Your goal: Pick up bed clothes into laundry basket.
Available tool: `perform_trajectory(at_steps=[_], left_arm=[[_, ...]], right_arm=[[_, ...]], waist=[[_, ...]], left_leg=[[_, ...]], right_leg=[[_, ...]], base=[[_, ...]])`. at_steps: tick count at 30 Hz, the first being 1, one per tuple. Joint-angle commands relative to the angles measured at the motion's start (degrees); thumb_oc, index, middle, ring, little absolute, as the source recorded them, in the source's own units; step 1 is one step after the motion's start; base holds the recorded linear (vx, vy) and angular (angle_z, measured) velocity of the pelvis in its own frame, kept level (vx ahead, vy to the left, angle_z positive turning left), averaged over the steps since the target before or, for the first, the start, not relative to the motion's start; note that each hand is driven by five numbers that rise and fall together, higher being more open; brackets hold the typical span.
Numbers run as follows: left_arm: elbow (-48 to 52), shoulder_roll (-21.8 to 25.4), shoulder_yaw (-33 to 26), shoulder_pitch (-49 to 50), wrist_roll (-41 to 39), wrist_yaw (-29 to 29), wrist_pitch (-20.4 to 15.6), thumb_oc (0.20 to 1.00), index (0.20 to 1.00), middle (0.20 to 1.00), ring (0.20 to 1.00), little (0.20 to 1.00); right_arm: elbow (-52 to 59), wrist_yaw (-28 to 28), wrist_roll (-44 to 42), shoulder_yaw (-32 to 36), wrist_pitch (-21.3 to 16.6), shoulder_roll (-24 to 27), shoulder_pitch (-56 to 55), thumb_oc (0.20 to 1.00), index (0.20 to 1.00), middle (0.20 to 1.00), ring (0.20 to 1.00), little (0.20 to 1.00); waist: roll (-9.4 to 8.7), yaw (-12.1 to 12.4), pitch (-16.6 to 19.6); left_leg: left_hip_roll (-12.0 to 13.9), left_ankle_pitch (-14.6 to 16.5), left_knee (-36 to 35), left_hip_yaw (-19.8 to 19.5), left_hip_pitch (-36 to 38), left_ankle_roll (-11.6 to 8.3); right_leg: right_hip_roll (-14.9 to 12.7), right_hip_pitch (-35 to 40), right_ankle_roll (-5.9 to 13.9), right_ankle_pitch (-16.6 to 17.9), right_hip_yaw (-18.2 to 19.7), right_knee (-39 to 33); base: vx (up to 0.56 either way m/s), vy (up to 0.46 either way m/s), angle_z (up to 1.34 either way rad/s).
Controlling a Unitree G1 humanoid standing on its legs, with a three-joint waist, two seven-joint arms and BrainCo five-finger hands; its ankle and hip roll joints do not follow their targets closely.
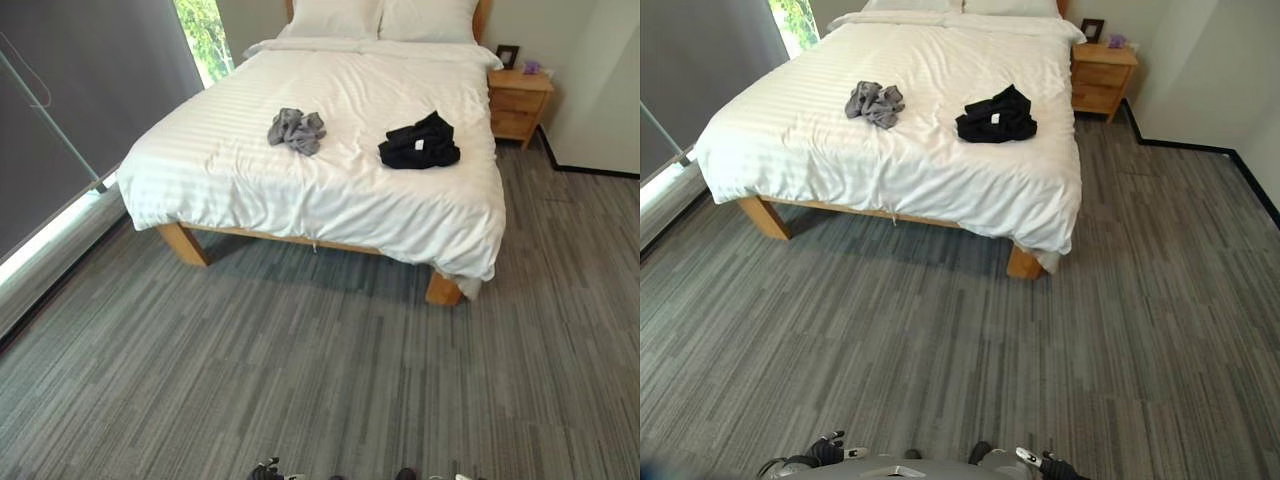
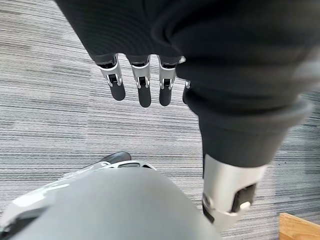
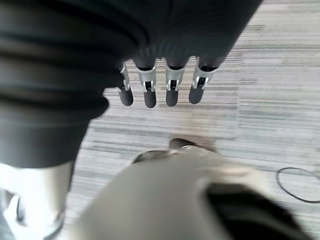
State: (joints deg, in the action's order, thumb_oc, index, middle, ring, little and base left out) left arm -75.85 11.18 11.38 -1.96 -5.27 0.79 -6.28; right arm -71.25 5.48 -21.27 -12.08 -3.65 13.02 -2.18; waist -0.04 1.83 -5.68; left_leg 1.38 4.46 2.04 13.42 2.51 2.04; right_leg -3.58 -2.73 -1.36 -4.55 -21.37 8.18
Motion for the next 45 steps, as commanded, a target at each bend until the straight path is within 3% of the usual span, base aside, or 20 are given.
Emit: perform_trajectory(at_steps=[1,5,9,10,13,19,21,27,35,41,45], left_arm=[[-0.3,-0.9,1.5,-2.9,4.5,-1.5,-1.0,1.000,1.000,1.000,1.000,1.000],[-0.6,-0.8,1.1,-3.5,3.7,-1.9,-0.8,1.000,1.000,1.000,1.000,1.000],[0.7,1.3,-2.2,-6.3,-1.1,-3.6,-0.4,1.000,1.000,1.000,1.000,1.000],[3.9,3.5,-3.4,-8.8,-4.0,-4.9,-0.8,1.000,1.000,1.000,1.000,1.000],[15.8,6.2,-3.8,-9.3,-9.6,-5.7,-1.3,1.000,1.000,1.000,1.000,1.000],[41.9,10.0,-6.2,-4.6,-13.0,-6.9,-2.3,1.000,1.000,1.000,1.000,1.000],[49.7,9.8,-6.9,-3.2,-11.3,-7.9,-3.5,1.000,1.000,1.000,1.000,1.000],[55.2,7.3,-7.8,-2.0,-12.1,-10.1,-6.1,1.000,1.000,1.000,1.000,1.000],[56.7,6.6,-9.1,-0.2,-12.5,-12.7,-7.0,1.000,1.000,1.000,1.000,1.000],[57.7,8.7,-11.0,0.8,-9.8,-14.4,-7.2,1.000,1.000,1.000,1.000,1.000],[58.2,8.6,-11.8,1.7,-11.2,-14.4,-6.8,1.000,1.000,1.000,1.000,1.000]], right_arm=[[-0.1,0.4,-0.4,-2.7,-0.6,-1.1,2.3,1.000,1.000,1.000,1.000,1.000],[-0.1,0.2,0.3,-3.0,-0.5,-0.7,2.5,1.000,1.000,1.000,1.000,1.000],[0.2,-0.3,-4.4,-0.3,0.1,0.6,4.1,1.000,1.000,1.000,1.000,1.000],[2.9,-0.2,-9.4,2.3,-0.2,2.5,5.8,1.000,1.000,1.000,1.000,1.000],[13.3,-1.9,-10.0,3.4,-0.8,5.3,6.3,1.000,1.000,1.000,1.000,1.000],[42.3,-5.2,-4.0,5.9,-2.2,10.2,2.7,1.000,1.000,1.000,1.000,1.000],[50.5,-6.4,-1.4,7.6,-4.2,9.5,1.1,1.000,1.000,1.000,1.000,1.000],[56.3,-7.5,3.5,7.4,-7.5,8.0,-1.3,1.000,1.000,1.000,1.000,1.000],[57.4,-7.4,3.6,4.4,-8.2,7.1,-0.9,1.000,1.000,1.000,1.000,1.000],[59.1,-8.2,4.1,3.7,-8.6,7.9,1.8,1.000,1.000,1.000,1.000,1.000],[60.7,-8.1,5.3,2.5,-8.4,7.9,1.9,1.000,1.000,1.000,1.000,1.000]], waist=[[-2.64,1.0,-0.1],[-2.77,0.9,0.0],[-2.67,1.0,0.7],[-2.37,0.8,0.9],[-2.04,0.6,0.9],[-1.42,0.7,0.7],[-1.20,0.8,0.5],[-1.42,1.1,0.4],[-2.42,2.3,-0.9],[-2.05,3.7,-2.4],[-1.49,3.5,-4.1]], left_leg=[[1.7,-4.5,-7.0,-1.8,3.4,-5.88],[1.7,-4.4,-7.0,-1.7,3.6,-5.90],[1.7,-4.3,-7.0,-1.9,4.0,-5.99],[1.7,-4.1,-7.0,-1.8,4.6,-6.13],[1.6,-4.4,-7.0,-1.9,4.4,-6.06],[1.3,-4.6,-7.0,-2.4,4.1,-5.71],[1.1,-4.5,-7.0,-2.8,4.0,-5.45],[1.1,-4.5,-7.0,-3.4,3.8,-5.27],[0.5,-4.4,-7.0,-3.7,2.6,-4.62],[-2.5,-2.6,-7.0,-4.5,3.1,-1.70],[-4.9,-0.9,-6.6,-5.8,5.1,1.30]], right_leg=[[-6.3,6.9,9.24,9.5,2.8,-11.7],[-6.3,7.1,9.28,9.5,2.7,-11.9],[-6.4,7.9,9.34,9.4,2.4,-12.1],[-6.4,8.4,9.50,9.4,2.5,-12.1],[-6.5,8.1,9.65,9.5,2.4,-11.9],[-7.0,7.8,9.86,9.5,2.2,-11.1],[-7.4,7.9,9.88,9.4,1.8,-10.9],[-7.7,8.0,9.84,9.3,1.5,-10.8],[-8.3,6.4,10.26,9.8,1.8,-10.1],[-12.5,3.1,11.08,8.3,3.1,0.8],[-15.2,-3.9,11.24,13.7,6.6,18.7]], base=[[0.00,0.000,0.00],[0.01,0.000,-0.01],[0.02,0.001,0.00],[0.00,0.000,0.00],[-0.02,0.012,-0.01],[-0.01,0.006,-0.01],[-0.01,0.031,0.03],[0.00,0.004,0.01],[0.00,0.035,0.03],[0.07,0.198,0.00],[0.12,0.257,0.22]])
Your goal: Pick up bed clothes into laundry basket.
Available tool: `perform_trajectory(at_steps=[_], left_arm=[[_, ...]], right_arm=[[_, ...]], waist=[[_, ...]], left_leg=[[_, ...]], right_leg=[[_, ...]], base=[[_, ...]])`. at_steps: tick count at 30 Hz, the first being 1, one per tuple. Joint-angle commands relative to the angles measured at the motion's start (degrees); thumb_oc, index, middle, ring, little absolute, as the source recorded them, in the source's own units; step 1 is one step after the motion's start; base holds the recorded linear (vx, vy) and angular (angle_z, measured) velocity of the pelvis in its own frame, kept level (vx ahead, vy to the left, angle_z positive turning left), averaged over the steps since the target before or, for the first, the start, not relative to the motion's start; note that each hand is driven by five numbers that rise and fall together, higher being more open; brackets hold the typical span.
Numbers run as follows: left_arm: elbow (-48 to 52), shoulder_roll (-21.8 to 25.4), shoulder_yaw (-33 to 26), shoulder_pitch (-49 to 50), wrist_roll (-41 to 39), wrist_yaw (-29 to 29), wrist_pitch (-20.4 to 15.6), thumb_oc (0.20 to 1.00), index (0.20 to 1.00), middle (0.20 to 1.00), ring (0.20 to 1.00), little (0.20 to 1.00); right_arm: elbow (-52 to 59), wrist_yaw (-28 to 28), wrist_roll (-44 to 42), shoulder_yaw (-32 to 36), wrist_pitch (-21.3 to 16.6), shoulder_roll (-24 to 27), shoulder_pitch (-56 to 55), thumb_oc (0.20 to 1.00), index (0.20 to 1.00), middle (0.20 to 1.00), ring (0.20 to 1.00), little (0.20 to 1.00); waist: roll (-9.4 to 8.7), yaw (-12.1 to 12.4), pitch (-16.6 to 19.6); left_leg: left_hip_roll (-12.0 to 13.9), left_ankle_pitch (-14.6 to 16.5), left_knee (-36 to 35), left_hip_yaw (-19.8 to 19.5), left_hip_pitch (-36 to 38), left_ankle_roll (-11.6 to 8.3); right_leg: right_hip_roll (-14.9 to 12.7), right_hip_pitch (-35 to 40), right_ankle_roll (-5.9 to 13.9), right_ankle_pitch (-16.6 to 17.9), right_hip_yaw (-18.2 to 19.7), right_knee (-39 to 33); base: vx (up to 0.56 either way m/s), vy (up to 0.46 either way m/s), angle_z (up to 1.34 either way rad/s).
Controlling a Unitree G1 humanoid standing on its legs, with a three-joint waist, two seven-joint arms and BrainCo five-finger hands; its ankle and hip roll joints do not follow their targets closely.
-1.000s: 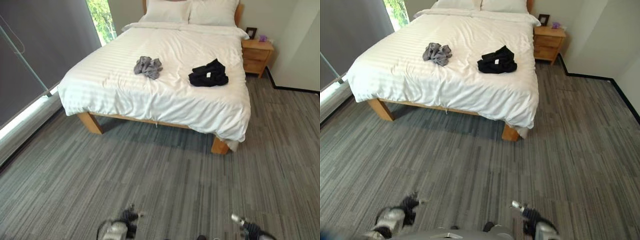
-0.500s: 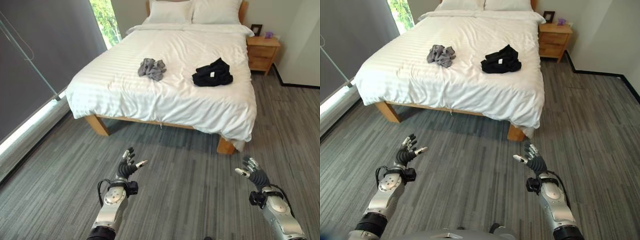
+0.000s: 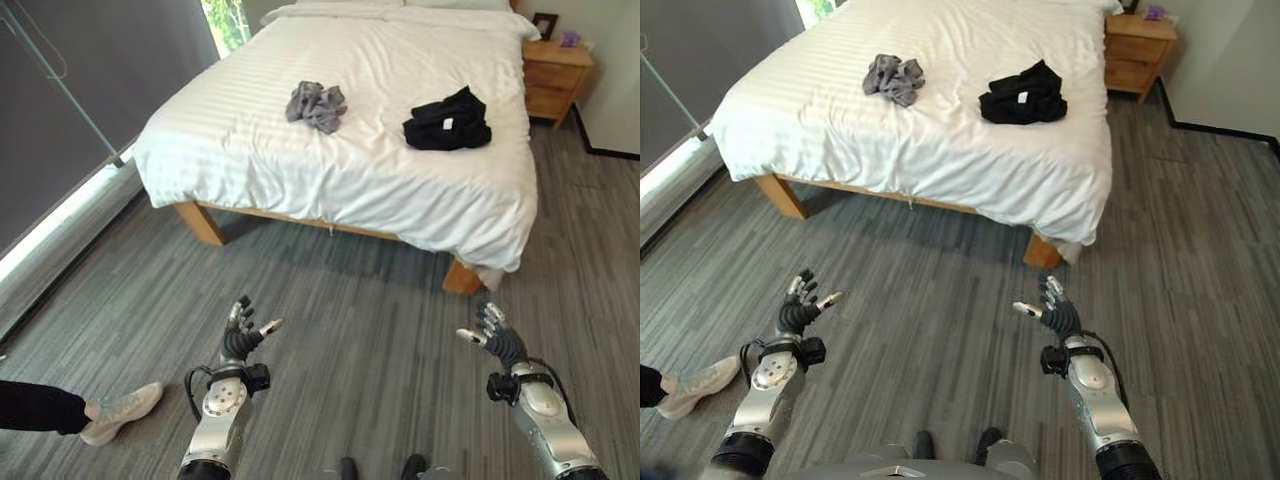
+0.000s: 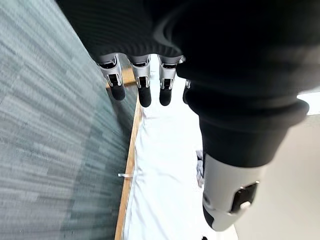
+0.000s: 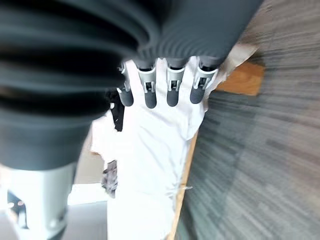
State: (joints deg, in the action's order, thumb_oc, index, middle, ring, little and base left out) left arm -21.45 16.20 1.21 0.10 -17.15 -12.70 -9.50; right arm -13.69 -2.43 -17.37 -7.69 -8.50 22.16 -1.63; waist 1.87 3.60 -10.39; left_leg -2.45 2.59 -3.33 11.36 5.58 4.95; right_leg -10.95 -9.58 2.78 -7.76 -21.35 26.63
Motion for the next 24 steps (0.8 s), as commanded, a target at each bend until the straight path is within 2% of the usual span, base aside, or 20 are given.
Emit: perform_trajectory(at_steps=[1,2,3,4,6,7,10,12,13,14,15,16,17,18,19,20,21,22,23,24], left_arm=[[4.4,3.6,-1.5,0.0,0.4,-0.6,-3.4,1.000,1.000,1.000,1.000,1.000],[4.5,3.8,-1.2,0.3,0.8,-0.4,-3.1,1.000,1.000,1.000,1.000,1.000],[5.1,4.0,-0.5,0.5,1.8,0.0,-2.6,1.000,1.000,1.000,1.000,1.000],[5.2,4.0,-0.5,0.5,1.9,0.0,-2.6,1.000,1.000,1.000,1.000,1.000],[5.7,3.7,0.4,0.5,2.4,0.7,-2.6,1.000,1.000,1.000,1.000,1.000],[5.1,3.3,1.2,0.2,2.3,1.0,-2.8,1.000,1.000,1.000,1.000,1.000],[4.0,2.8,2.4,-0.2,2.4,2.5,-2.8,1.000,1.000,1.000,1.000,1.000],[4.4,2.8,2.8,0.1,2.6,3.1,-2.7,1.000,1.000,1.000,1.000,1.000],[5.6,3.0,3.4,0.5,3.8,4.0,-2.5,1.000,1.000,1.000,1.000,1.000],[5.1,1.8,5.3,0.2,4.3,4.7,-2.4,1.000,1.000,1.000,1.000,1.000],[5.1,1.8,5.3,0.1,4.3,4.7,-2.4,1.000,1.000,1.000,1.000,1.000],[4.6,1.7,6.3,-0.7,3.7,5.0,-2.3,1.000,1.000,1.000,1.000,1.000],[5.1,1.4,7.0,-1.5,2.7,5.6,-2.4,1.000,1.000,1.000,1.000,1.000],[5.5,1.2,7.3,-1.6,0.2,5.9,-2.7,1.000,1.000,1.000,1.000,1.000],[5.3,1.2,8.2,-2.3,-0.9,6.2,-2.7,1.000,1.000,1.000,1.000,1.000],[5.3,1.4,8.4,-2.6,-1.0,6.0,-2.3,1.000,1.000,1.000,1.000,1.000],[5.7,1.4,8.5,-2.8,-0.7,5.9,-2.2,1.000,1.000,1.000,1.000,1.000],[6.0,1.5,8.6,-2.7,-1.4,6.1,-2.2,1.000,1.000,1.000,1.000,1.000],[6.0,1.5,8.6,-2.7,-1.4,6.1,-2.2,1.000,1.000,1.000,1.000,1.000],[6.0,1.5,8.3,-2.0,-2.7,6.7,-2.3,1.000,1.000,1.000,1.000,1.000]], right_arm=[[3.6,0.1,1.6,-2.3,-3.4,-1.2,1.3,1.000,1.000,1.000,1.000,1.000],[3.8,0.3,1.5,-2.5,-3.3,-1.3,1.1,1.000,1.000,1.000,1.000,1.000],[4.0,1.1,1.3,-2.3,-2.9,-1.3,0.5,1.000,1.000,1.000,1.000,1.000],[4.0,1.1,1.3,-2.3,-2.9,-1.3,0.5,1.000,1.000,1.000,1.000,1.000],[4.3,2.0,1.0,-1.7,-2.5,-0.8,-0.8,1.000,1.000,1.000,1.000,1.000],[4.1,2.2,0.4,-1.1,-2.8,-0.5,-1.8,1.000,1.000,1.000,1.000,1.000],[4.9,2.4,0.1,0.9,-3.0,-0.2,-4.9,1.000,1.000,1.000,1.000,1.000],[5.9,2.7,0.1,1.7,-2.9,-0.1,-6.0,1.000,1.000,1.000,1.000,1.000],[5.8,3.2,0.1,3.3,-2.9,0.0,-7.1,1.000,1.000,1.000,1.000,1.000],[4.5,2.9,0.7,3.4,-3.0,0.6,-6.8,1.000,1.000,1.000,1.000,1.000],[4.5,2.9,0.7,3.4,-3.0,0.6,-6.7,1.000,1.000,1.000,1.000,1.000],[4.6,2.4,0.4,4.0,-3.0,0.8,-6.6,1.000,1.000,1.000,1.000,1.000],[4.9,1.7,-1.3,4.8,-3.5,1.0,-6.5,1.000,1.000,1.000,1.000,1.000],[5.1,1.8,-4.7,5.3,-4.3,0.7,-6.7,1.000,1.000,1.000,1.000,1.000],[4.5,1.4,-5.8,5.5,-4.4,0.8,-6.9,1.000,1.000,1.000,1.000,1.000],[4.1,0.7,-5.7,5.6,-4.1,1.2,-6.4,1.000,1.000,1.000,1.000,1.000],[3.8,0.1,-4.9,5.8,-3.9,1.9,-5.8,1.000,1.000,1.000,1.000,1.000],[3.6,-0.2,-4.5,5.7,-3.6,2.5,-5.2,1.000,1.000,1.000,1.000,1.000],[3.6,-0.2,-4.5,5.7,-3.6,2.4,-5.1,1.000,1.000,1.000,1.000,1.000],[3.5,0.4,-4.9,5.7,-3.9,2.6,-4.9,1.000,1.000,1.000,1.000,1.000]], waist=[[-3.03,1.4,-0.4],[-2.55,0.8,-1.3],[-2.42,-0.2,-2.0],[-2.36,-0.2,-1.9],[-2.40,-1.7,-1.8],[-2.35,-3.3,-1.8],[-3.08,-6.1,-1.3],[-2.68,-6.9,-1.1],[-2.46,-7.4,-0.1],[-1.27,-8.4,0.5],[-1.43,-8.5,0.6],[-0.92,-8.6,0.6],[-1.51,-9.0,0.6],[-2.24,-8.9,0.5],[-3.26,-7.7,-0.5],[-3.98,-7.2,-1.0],[-4.90,-5.6,-1.7],[-5.43,-4.6,-2.3],[-5.59,-4.7,-2.1],[-6.46,-2.9,-2.2]], left_leg=[[-1.4,1.7,-0.8,-4.1,2.9,-0.87],[-1.1,2.6,0.0,-4.2,3.5,-0.54],[-1.1,4.5,1.2,-4.8,4.5,-0.51],[-1.0,4.4,1.2,-4.7,4.3,-0.54],[-1.4,5.6,0.8,-6.9,6.9,-1.35],[-1.4,6.7,0.8,-8.7,9.0,-2.15],[-1.5,8.0,-0.3,-12.1,13.4,-4.22],[-0.7,8.4,-0.9,-12.9,15.1,-4.97],[0.0,7.9,0.7,-14.2,16.4,-6.30],[1.1,2.5,10.4,-13.0,14.7,-9.20],[0.9,2.4,10.5,-13.2,14.5,-9.19],[2.1,-2.9,17.0,-10.9,11.3,-12.05],[4.0,-8.0,25.7,-7.5,5.6,-13.98],[7.0,-11.2,34.4,-3.3,1.4,-13.82],[7.8,-11.2,41.1,-1.7,-3.6,-13.68],[9.1,-9.7,43.8,0.0,-6.3,-12.59],[8.2,-7.3,44.3,-0.5,-11.4,-11.82],[9.6,-6.1,43.3,-0.6,-14.7,-11.15],[9.4,-6.3,43.2,-0.6,-14.8,-11.06],[12.2,-5.0,35.4,-0.7,-17.7,-10.05]], right_leg=[[-8.2,0.6,6.99,18.2,7.2,4.8],[-7.5,-1.6,6.95,18.3,7.7,8.0],[-5.9,-6.7,6.94,15.7,8.9,8.8],[-5.8,-6.8,6.86,15.9,8.8,8.6],[-3.2,-9.1,6.40,15.1,9.4,0.5],[-1.7,-9.4,6.30,15.4,10.0,-9.3],[0.9,-10.4,8.44,20.5,13.0,-25.8],[1.5,-9.9,9.12,22.0,12.0,-28.6],[1.7,-9.7,8.73,21.9,9.9,-26.2],[3.4,-8.0,7.13,22.6,10.6,-23.3],[3.2,-8.1,7.13,22.6,10.6,-23.4],[4.1,-5.8,6.10,21.1,9.4,-23.2],[3.8,-3.4,4.91,20.1,7.9,-23.9],[4.6,-0.2,2.92,18.1,6.7,-24.8],[4.9,2.5,1.26,16.4,6.6,-26.0],[5.1,4.4,0.72,14.8,5.7,-26.7],[5.2,6.8,0.38,13.7,6.3,-27.6],[4.9,8.6,0.52,13.3,6.1,-28.0],[4.7,8.5,0.55,13.4,6.0,-28.1],[4.7,11.8,0.98,11.7,5.7,-28.7]], base=[[0.16,0.232,0.34],[0.27,0.191,0.31],[0.22,0.102,0.08],[0.30,0.039,0.04],[0.34,-0.027,0.22],[0.44,-0.069,0.34],[0.54,-0.083,0.66],[0.45,-0.062,1.04],[0.76,-0.107,0.47],[0.74,-0.109,0.75],[0.56,-0.081,0.74],[0.30,-0.103,1.27],[0.51,-0.235,1.18],[0.47,-0.305,0.98],[0.47,-0.330,0.41],[0.43,-0.258,0.01],[0.43,-0.186,-0.05],[0.29,-0.099,0.07],[0.47,-0.042,0.13],[0.57,0.058,-0.06]])
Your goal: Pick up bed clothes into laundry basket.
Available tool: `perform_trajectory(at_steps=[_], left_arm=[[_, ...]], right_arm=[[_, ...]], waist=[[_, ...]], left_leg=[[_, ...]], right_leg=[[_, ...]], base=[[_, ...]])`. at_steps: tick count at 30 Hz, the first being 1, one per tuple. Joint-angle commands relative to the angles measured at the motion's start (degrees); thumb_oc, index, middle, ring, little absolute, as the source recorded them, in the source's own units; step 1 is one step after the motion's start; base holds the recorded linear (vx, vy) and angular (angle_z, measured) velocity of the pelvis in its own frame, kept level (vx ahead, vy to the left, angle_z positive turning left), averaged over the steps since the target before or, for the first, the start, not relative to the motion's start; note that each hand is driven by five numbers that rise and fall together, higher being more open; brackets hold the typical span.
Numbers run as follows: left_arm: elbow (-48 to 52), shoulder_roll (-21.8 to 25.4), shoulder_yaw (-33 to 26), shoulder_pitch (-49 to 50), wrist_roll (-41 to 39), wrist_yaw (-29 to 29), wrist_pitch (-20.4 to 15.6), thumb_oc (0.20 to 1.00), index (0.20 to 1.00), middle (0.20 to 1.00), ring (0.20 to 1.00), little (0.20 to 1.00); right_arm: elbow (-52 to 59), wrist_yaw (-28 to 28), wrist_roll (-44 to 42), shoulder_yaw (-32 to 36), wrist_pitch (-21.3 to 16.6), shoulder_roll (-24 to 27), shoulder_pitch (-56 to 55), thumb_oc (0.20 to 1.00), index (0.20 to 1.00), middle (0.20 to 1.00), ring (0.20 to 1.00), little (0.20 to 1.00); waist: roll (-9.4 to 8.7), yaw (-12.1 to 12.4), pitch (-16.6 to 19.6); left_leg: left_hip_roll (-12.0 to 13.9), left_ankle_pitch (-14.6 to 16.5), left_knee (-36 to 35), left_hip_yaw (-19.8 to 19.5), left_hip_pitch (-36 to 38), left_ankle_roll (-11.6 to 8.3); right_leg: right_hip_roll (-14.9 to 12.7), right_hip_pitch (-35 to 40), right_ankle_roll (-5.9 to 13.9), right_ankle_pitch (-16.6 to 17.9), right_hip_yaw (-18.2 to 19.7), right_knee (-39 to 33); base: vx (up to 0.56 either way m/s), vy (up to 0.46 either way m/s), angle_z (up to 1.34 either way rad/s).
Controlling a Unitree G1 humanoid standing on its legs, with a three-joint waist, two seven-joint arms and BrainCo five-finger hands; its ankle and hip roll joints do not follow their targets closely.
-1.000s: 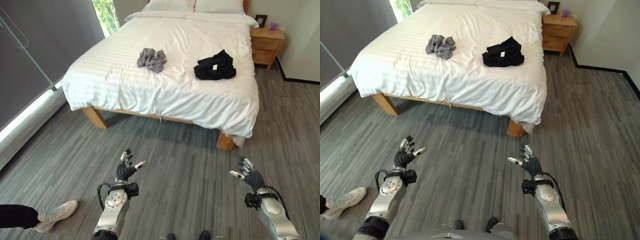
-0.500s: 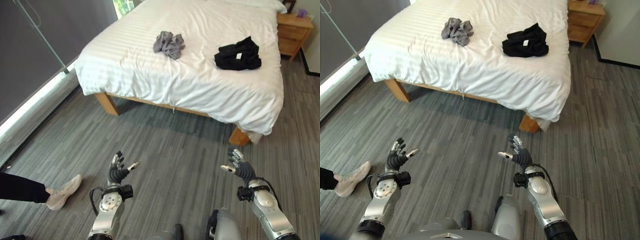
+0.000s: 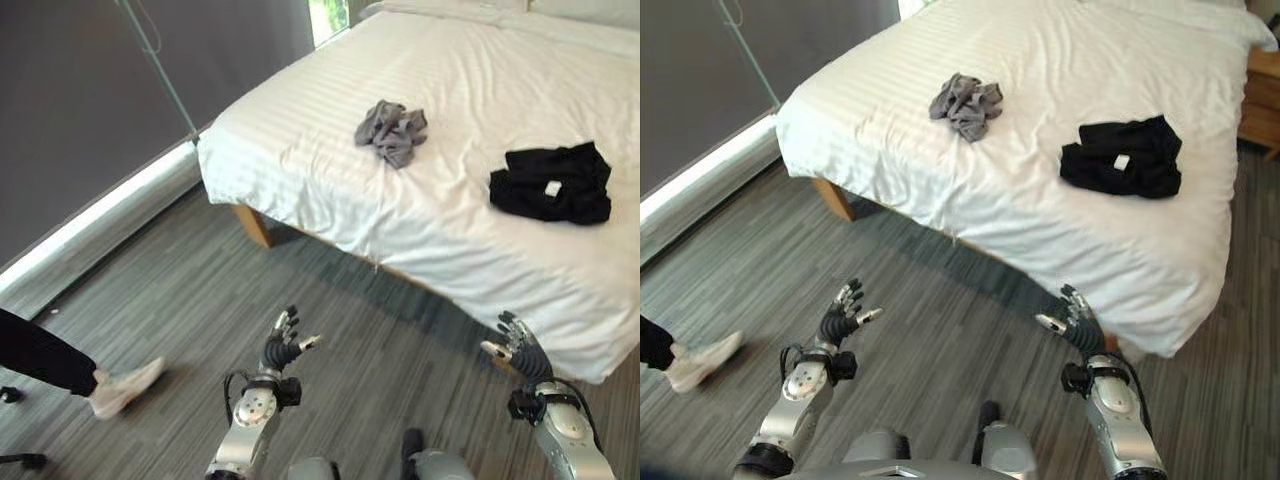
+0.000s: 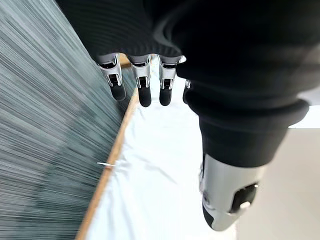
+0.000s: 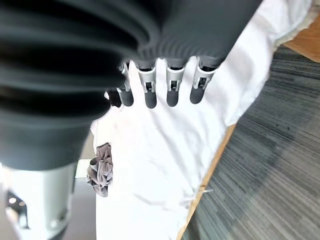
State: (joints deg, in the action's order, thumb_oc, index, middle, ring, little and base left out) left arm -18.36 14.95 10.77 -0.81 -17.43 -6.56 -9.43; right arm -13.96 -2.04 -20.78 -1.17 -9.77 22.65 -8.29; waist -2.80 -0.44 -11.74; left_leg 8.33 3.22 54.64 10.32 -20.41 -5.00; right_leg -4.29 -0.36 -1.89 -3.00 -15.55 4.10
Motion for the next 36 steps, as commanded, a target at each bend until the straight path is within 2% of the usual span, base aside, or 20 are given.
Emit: perform_trajectory(at_steps=[1,4,5,6,8,9,10,11,14,15,16,17,19,22,24,25,26,30,31,36], left_arm=[[2.9,3.2,-1.6,-0.6,-1.5,0.5,-2.5,1.000,1.000,1.000,1.000,1.000],[2.5,3.8,-2.0,0.8,-0.6,0.8,-2.2,1.000,1.000,1.000,1.000,1.000],[2.5,3.8,-2.0,0.8,-0.6,0.8,-2.2,1.000,1.000,1.000,1.000,1.000],[3.0,4.3,-2.9,1.3,0.0,0.9,-2.1,1.000,1.000,1.000,1.000,1.000],[3.8,5.0,-3.5,2.3,0.4,1.6,-2.1,1.000,1.000,1.000,1.000,1.000],[3.8,5.6,-3.5,2.2,1.5,1.7,-2.1,1.000,1.000,1.000,1.000,1.000],[3.8,5.6,-3.5,2.1,1.5,1.7,-2.1,1.000,1.000,1.000,1.000,1.000],[4.3,6.9,-3.6,1.0,1.2,1.3,-2.3,1.000,1.000,1.000,1.000,1.000],[4.7,8.3,-4.1,0.1,1.2,0.8,-2.3,1.000,1.000,1.000,1.000,1.000],[5.9,9.7,-5.4,0.5,2.4,0.9,-2.0,1.000,1.000,1.000,1.000,1.000],[7.8,10.8,-7.1,1.8,2.6,1.5,-2.2,1.000,1.000,1.000,1.000,1.000],[8.3,11.2,-7.6,2.1,2.5,1.8,-2.5,1.000,1.000,1.000,1.000,1.000],[8.8,11.5,-8.3,2.6,3.1,2.4,-2.6,1.000,1.000,1.000,1.000,1.000],[8.3,11.2,-8.2,3.0,3.7,3.1,-2.2,1.000,1.000,1.000,1.000,1.000],[8.2,10.4,-7.1,4.4,2.4,5.1,-2.0,1.000,1.000,1.000,1.000,1.000],[8.1,10.4,-7.1,4.4,2.4,5.1,-2.0,1.000,1.000,1.000,1.000,1.000],[9.0,10.6,-4.1,5.0,1.3,7.5,-1.1,1.000,1.000,1.000,1.000,1.000],[9.6,10.8,-2.0,5.1,0.1,9.2,-0.9,1.000,1.000,1.000,1.000,1.000],[10.4,11.3,0.2,5.3,-0.8,10.3,-0.9,1.000,1.000,1.000,1.000,1.000],[11.4,11.9,2.8,4.7,-2.1,10.9,-0.9,1.000,1.000,1.000,1.000,1.000]], right_arm=[[3.6,0.1,-0.9,-0.8,-3.0,2.5,1.8,1.000,1.000,1.000,1.000,1.000],[3.8,0.4,1.5,-1.6,-3.0,2.9,2.5,1.000,1.000,1.000,1.000,1.000],[3.8,0.4,1.5,-1.6,-3.0,2.9,2.5,1.000,1.000,1.000,1.000,1.000],[4.9,0.9,2.6,-1.5,-2.8,3.4,4.5,1.000,1.000,1.000,1.000,1.000],[6.2,1.4,3.2,-1.6,-2.5,3.3,4.7,1.000,1.000,1.000,1.000,1.000],[7.3,1.2,5.3,-1.4,-2.6,2.6,4.9,1.000,1.000,1.000,1.000,1.000],[7.3,1.2,5.3,-1.4,-2.6,2.6,4.9,1.000,1.000,1.000,1.000,1.000],[7.6,-0.2,7.9,-2.4,-2.1,2.3,7.8,1.000,1.000,1.000,1.000,1.000],[7.6,-1.4,8.8,-2.4,-1.7,2.2,9.7,1.000,1.000,1.000,1.000,1.000],[8.3,-1.7,10.0,-1.1,-1.2,3.2,9.9,1.000,1.000,1.000,1.000,1.000],[8.8,-2.1,10.3,1.7,-0.8,5.1,9.7,1.000,1.000,1.000,1.000,1.000],[8.3,-3.1,10.3,3.7,-0.8,6.5,9.6,1.000,1.000,1.000,1.000,1.000],[6.7,-5.3,9.8,8.5,-1.1,8.9,7.9,1.000,1.000,1.000,1.000,1.000],[7.0,-6.0,11.0,12.5,-0.2,10.8,6.3,1.000,1.000,1.000,1.000,1.000],[0.4,-6.7,10.9,17.5,0.1,18.2,6.7,1.000,1.000,1.000,1.000,1.000],[0.3,-6.7,10.9,17.5,0.1,18.2,6.7,1.000,1.000,1.000,1.000,1.000],[-9.0,-5.0,11.6,17.9,1.8,27.2,7.8,1.000,1.000,1.000,1.000,1.000],[-16.1,-3.5,13.0,15.6,2.7,33.6,10.7,1.000,1.000,1.000,1.000,1.000],[-22.9,-3.3,13.9,12.6,3.2,37.9,15.1,1.000,1.000,1.000,1.000,1.000],[-32.6,-3.2,16.9,3.5,3.9,42.6,26.4,1.000,1.000,1.000,1.000,1.000]], waist=[[-1.56,1.7,-0.3],[-0.68,4.6,0.8],[-0.68,4.6,0.8],[-0.05,5.2,2.1],[-0.07,5.6,2.7],[-0.42,6.0,3.7],[-0.42,6.1,3.8],[-0.06,5.6,2.2],[0.76,5.0,1.0],[0.68,4.9,0.9],[0.46,4.6,1.1],[-0.06,4.4,1.3],[-1.44,4.3,1.6],[-2.09,4.0,2.6],[-2.42,4.1,4.4],[-2.41,4.1,4.5],[-2.60,4.1,4.9],[-2.70,4.2,5.0],[-2.61,4.4,4.9],[-2.00,5.3,4.2]], left_leg=[[4.3,-7.3,-34.4,1.2,7.5,-0.39],[4.4,-13.9,-55.3,-4.7,10.0,-1.92],[4.4,-14.0,-55.4,-4.7,10.0,-1.92],[4.4,-15.8,-57.0,-6.4,10.4,-3.79],[4.0,-13.8,-55.5,-5.9,11.3,-3.01],[1.9,-11.8,-53.4,-5.2,12.0,-1.05],[1.9,-11.9,-53.4,-5.1,11.8,-1.01],[0.0,-9.6,-53.5,-2.8,14.3,1.72],[-0.5,-9.3,-55.6,-1.0,17.0,2.71],[-0.9,-8.7,-56.9,0.5,18.9,2.83],[-1.4,-7.9,-58.6,1.9,21.0,2.33],[-1.7,-7.4,-58.9,2.5,21.4,1.94],[-2.7,-6.3,-58.7,2.8,21.9,1.99],[-3.1,-6.3,-59.6,2.6,21.5,1.74],[-3.1,-5.8,-59.6,2.9,21.4,1.26],[-3.1,-5.8,-59.6,2.9,21.3,1.26],[-2.8,-5.9,-59.6,2.4,20.7,0.70],[-2.5,-6.2,-59.6,2.3,20.0,0.39],[-2.3,-6.4,-59.6,2.3,19.8,0.06],[-2.1,-7.0,-59.6,2.1,19.1,-0.41]], right_leg=[[-1.9,3.6,6.37,5.5,-0.6,-6.3],[-1.2,7.3,7.59,2.9,1.1,-6.3],[-1.2,7.3,7.59,2.9,1.1,-6.3],[-1.6,9.7,8.41,1.0,2.9,-5.2],[-2.4,10.5,8.92,-0.5,4.2,-3.9],[-5.5,8.0,10.32,1.3,5.2,5.0],[-5.5,7.7,10.33,1.4,5.3,5.1],[-8.9,-0.5,11.33,7.7,6.8,17.9],[-10.6,-5.0,11.71,10.4,5.5,22.3],[-13.5,-5.7,12.10,11.4,1.7,21.1],[-15.2,-4.3,12.13,11.3,-3.9,13.9],[-14.5,-4.1,12.36,11.4,-5.3,8.9],[-13.7,-2.0,13.93,14.1,-5.0,3.5],[-12.2,-1.3,13.85,14.3,-2.9,-0.2],[-11.6,0.8,13.88,13.6,-4.7,-4.0],[-11.6,0.8,13.87,13.6,-4.7,-4.0],[-11.1,1.2,13.96,12.9,-5.3,-5.2],[-10.8,1.1,13.91,12.8,-5.7,-6.0],[-10.5,1.2,14.00,12.7,-5.6,-6.6],[-10.2,0.9,13.91,12.5,-5.4,-7.5]], base=[[0.76,0.102,-0.22],[0.50,0.168,-0.32],[0.62,0.306,-0.74],[0.45,0.240,-0.82],[0.51,0.352,-1.12],[0.41,0.349,-1.29],[0.38,0.470,-1.27],[0.12,0.244,-0.92],[0.15,0.298,-0.77],[0.22,0.129,0.12],[0.27,0.126,-0.01],[0.28,0.019,-0.19],[0.16,-0.037,-0.20],[0.11,-0.031,0.32],[0.13,-0.026,0.10],[0.06,-0.044,-0.15],[0.03,-0.034,-0.16],[0.03,-0.045,-0.03],[0.03,-0.056,-0.06],[0.02,-0.050,-0.07]])
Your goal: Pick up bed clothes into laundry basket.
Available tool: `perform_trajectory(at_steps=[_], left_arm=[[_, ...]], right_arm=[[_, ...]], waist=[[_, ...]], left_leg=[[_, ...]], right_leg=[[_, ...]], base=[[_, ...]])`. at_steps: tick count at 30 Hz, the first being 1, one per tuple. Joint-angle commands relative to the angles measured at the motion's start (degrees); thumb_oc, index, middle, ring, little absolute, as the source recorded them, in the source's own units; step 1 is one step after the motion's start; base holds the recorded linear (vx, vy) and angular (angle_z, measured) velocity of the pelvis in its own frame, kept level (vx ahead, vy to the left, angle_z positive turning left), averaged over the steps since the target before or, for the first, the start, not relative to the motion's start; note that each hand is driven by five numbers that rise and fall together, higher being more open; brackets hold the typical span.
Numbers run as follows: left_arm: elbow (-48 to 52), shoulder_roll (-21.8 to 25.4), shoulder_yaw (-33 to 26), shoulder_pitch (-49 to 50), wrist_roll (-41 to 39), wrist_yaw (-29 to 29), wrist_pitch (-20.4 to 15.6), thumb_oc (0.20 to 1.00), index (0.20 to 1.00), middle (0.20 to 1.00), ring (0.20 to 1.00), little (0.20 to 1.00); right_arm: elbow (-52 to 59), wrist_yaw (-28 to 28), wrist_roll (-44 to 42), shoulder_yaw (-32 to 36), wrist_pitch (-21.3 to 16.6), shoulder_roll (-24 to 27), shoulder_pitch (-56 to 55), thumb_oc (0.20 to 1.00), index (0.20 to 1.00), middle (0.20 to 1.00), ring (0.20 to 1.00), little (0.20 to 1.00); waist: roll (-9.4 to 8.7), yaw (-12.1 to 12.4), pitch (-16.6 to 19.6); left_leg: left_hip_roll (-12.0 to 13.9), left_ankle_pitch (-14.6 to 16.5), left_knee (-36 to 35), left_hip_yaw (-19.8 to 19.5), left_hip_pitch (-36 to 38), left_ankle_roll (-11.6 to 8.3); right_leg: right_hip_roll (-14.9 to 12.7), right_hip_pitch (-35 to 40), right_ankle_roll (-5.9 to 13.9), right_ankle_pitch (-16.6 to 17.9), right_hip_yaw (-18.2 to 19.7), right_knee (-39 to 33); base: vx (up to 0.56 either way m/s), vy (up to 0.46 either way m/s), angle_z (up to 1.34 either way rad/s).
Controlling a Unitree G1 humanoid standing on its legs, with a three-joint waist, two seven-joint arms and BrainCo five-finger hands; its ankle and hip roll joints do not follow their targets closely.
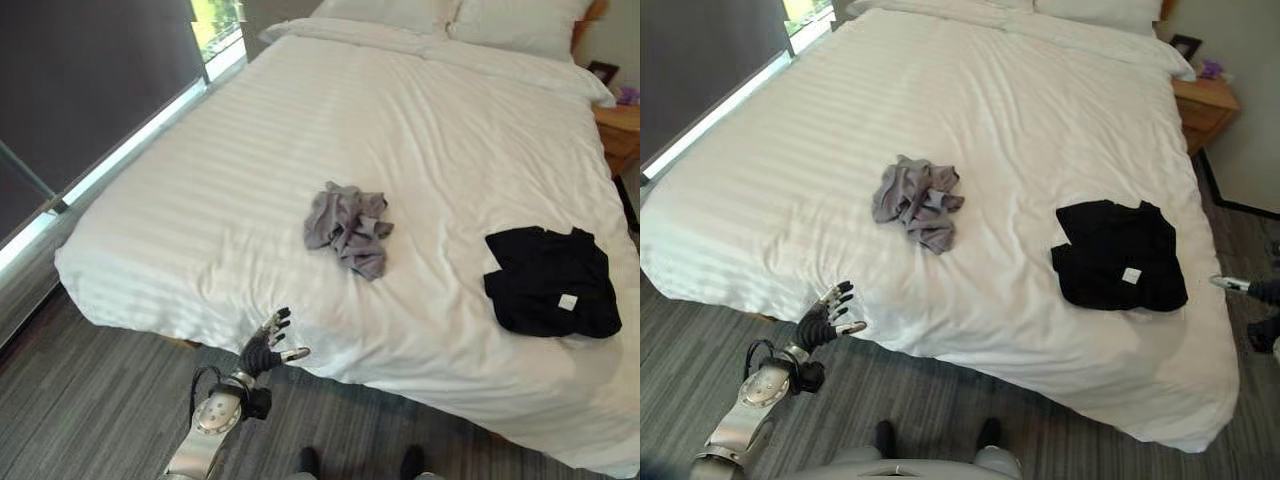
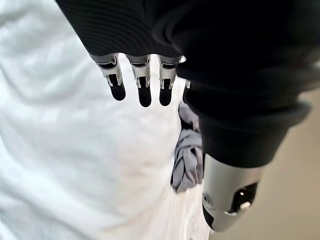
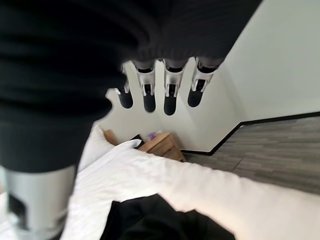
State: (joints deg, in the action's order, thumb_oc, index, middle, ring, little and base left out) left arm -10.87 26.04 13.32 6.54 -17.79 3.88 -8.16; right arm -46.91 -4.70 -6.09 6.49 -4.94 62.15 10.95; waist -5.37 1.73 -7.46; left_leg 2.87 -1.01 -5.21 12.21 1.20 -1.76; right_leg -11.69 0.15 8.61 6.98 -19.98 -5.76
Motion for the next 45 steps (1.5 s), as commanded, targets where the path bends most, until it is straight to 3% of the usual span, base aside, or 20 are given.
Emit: perform_trajectory(at_steps=[1,2,5,8,17,26,30,36,40,41,42,44,45], left_arm=[[4.3,1.1,1.0,-2.5,-2.0,0.7,-2.0,1.000,1.000,1.000,1.000,1.000],[4.7,1.1,1.5,-2.0,-3.1,1.0,-1.8,1.000,1.000,1.000,1.000,1.000],[4.7,0.8,2.1,-1.8,-3.7,1.2,-1.7,1.000,1.000,1.000,1.000,1.000],[5.0,1.5,1.7,-1.3,-4.2,0.8,-1.6,1.000,1.000,1.000,1.000,1.000],[7.0,2.7,-0.2,0.4,-5.8,-1.0,-1.3,1.000,1.000,1.000,1.000,1.000],[10.1,2.1,-2.8,2.4,-5.7,-1.5,0.1,1.000,1.000,1.000,1.000,1.000],[10.0,1.5,-2.7,0.6,-4.6,-1.0,0.7,1.000,1.000,1.000,1.000,1.000],[8.8,1.3,-4.4,-0.7,-3.9,-1.2,0.6,1.000,1.000,1.000,1.000,1.000],[7.8,1.4,-5.9,-1.0,-3.9,-2.4,0.2,1.000,1.000,1.000,1.000,1.000],[7.9,1.4,-6.2,-1.3,-3.9,-3.1,-0.1,1.000,1.000,1.000,1.000,1.000],[8.0,1.5,-6.1,-1.5,-3.9,-3.5,-0.4,1.000,1.000,1.000,1.000,1.000],[8.0,1.5,-6.2,-1.8,-3.9,-4.0,-0.7,1.000,1.000,1.000,1.000,1.000],[7.8,1.1,-6.4,-2.3,-3.8,-5.1,-1.6,1.000,1.000,1.000,1.000,1.000]], right_arm=[[-2.5,-0.4,5.8,-7.1,0.1,5.5,10.0,1.000,1.000,1.000,1.000,1.000],[-5.8,-0.2,9.5,-12.9,0.9,7.3,16.4,1.000,1.000,1.000,1.000,1.000],[-9.3,-1.4,9.2,-16.5,0.9,7.2,22.2,1.000,1.000,1.000,1.000,1.000],[-13.8,-2.6,13.3,-24.2,1.8,7.2,31.8,1.000,1.000,1.000,1.000,1.000],[-26.4,-4.3,15.0,-31.5,4.5,3.7,43.8,1.000,1.000,1.000,1.000,1.000],[-39.0,-0.8,23.8,-30.7,7.8,-1.7,37.6,1.000,1.000,1.000,1.000,1.000],[-41.5,2.0,25.1,-26.2,8.1,-8.7,26.6,1.000,1.000,1.000,1.000,1.000],[-39.2,4.2,20.5,-25.4,7.1,-17.8,21.7,1.000,1.000,1.000,1.000,1.000],[-31.8,4.0,14.4,-25.8,5.8,-19.9,22.8,1.000,1.000,1.000,1.000,1.000],[-27.6,3.2,12.5,-26.3,5.4,-21.3,23.8,0.451,0.451,0.451,0.451,0.451],[-24.9,2.5,10.9,-25.9,5.4,-20.8,24.9,0.200,0.200,0.200,0.200,0.200],[-21.0,1.0,8.8,-24.7,4.9,-20.7,24.7,0.200,0.200,0.200,0.200,0.200],[-9.5,-2.5,1.7,-19.5,3.1,-20.2,21.8,0.200,0.200,0.200,0.200,0.200]], waist=[[0.73,3.9,-0.5],[1.22,4.3,-1.1],[1.79,4.4,-1.5],[2.65,5.4,-2.9],[5.42,7.5,-7.4],[8.23,8.7,-11.5],[9.09,9.3,-12.7],[8.98,9.2,-13.0],[8.11,8.3,-13.1],[7.67,7.9,-13.1],[7.48,7.7,-13.1],[7.37,7.4,-13.0],[7.02,6.7,-12.9]], left_leg=[[3.5,-2.8,0.2,0.1,-2.6,-3.91],[3.7,-3.4,0.2,-0.2,-3.4,-4.16],[3.7,-4.0,0.2,-0.7,-4.5,-4.27],[3.9,-4.8,0.2,-1.5,-6.2,-4.64],[4.4,-7.0,0.2,-2.6,-11.8,-5.47],[5.0,-9.1,0.2,-3.2,-17.7,-6.19],[5.1,-9.7,0.2,-3.5,-19.8,-6.34],[5.1,-9.5,0.2,-3.5,-19.9,-6.32],[5.2,-9.2,0.2,-3.1,-19.3,-6.30],[5.3,-9.0,0.2,-2.8,-18.9,-6.26],[5.3,-8.9,0.2,-2.7,-18.6,-6.21],[5.3,-8.8,0.2,-2.6,-18.3,-6.16],[5.3,-8.5,0.2,-2.4,-17.9,-6.10]], right_leg=[[-2.5,0.4,3.38,2.3,-1.0,2.1],[-2.2,0.1,3.23,2.3,-0.9,1.7],[-2.1,-0.5,3.13,2.5,-1.1,1.4],[-1.7,-1.6,2.94,2.5,-1.2,1.0],[-1.1,-6.8,2.53,3.1,-0.7,0.8],[-0.9,-12.3,2.35,3.9,-0.4,0.8],[-1.0,-14.0,2.50,4.0,-0.6,0.8],[-1.3,-14.1,2.47,4.0,-0.8,0.8],[-1.3,-14.0,2.41,4.2,-0.1,0.8],[-1.3,-13.8,2.36,4.2,0.2,0.8],[-1.4,-13.7,2.37,4.3,0.3,0.8],[-1.5,-13.5,2.40,4.3,0.3,0.8],[-1.6,-13.3,2.55,4.4,0.6,0.8]], base=[[0.00,-0.060,0.04],[-0.01,-0.070,0.02],[-0.01,-0.055,0.04],[-0.01,-0.062,0.09],[-0.04,-0.033,0.07],[-0.05,-0.023,0.00],[-0.04,-0.012,0.05],[-0.01,0.000,0.04],[0.00,0.003,-0.01],[-0.01,0.016,-0.07],[-0.01,0.015,-0.12],[-0.01,0.019,-0.21],[-0.01,0.031,-0.20]])
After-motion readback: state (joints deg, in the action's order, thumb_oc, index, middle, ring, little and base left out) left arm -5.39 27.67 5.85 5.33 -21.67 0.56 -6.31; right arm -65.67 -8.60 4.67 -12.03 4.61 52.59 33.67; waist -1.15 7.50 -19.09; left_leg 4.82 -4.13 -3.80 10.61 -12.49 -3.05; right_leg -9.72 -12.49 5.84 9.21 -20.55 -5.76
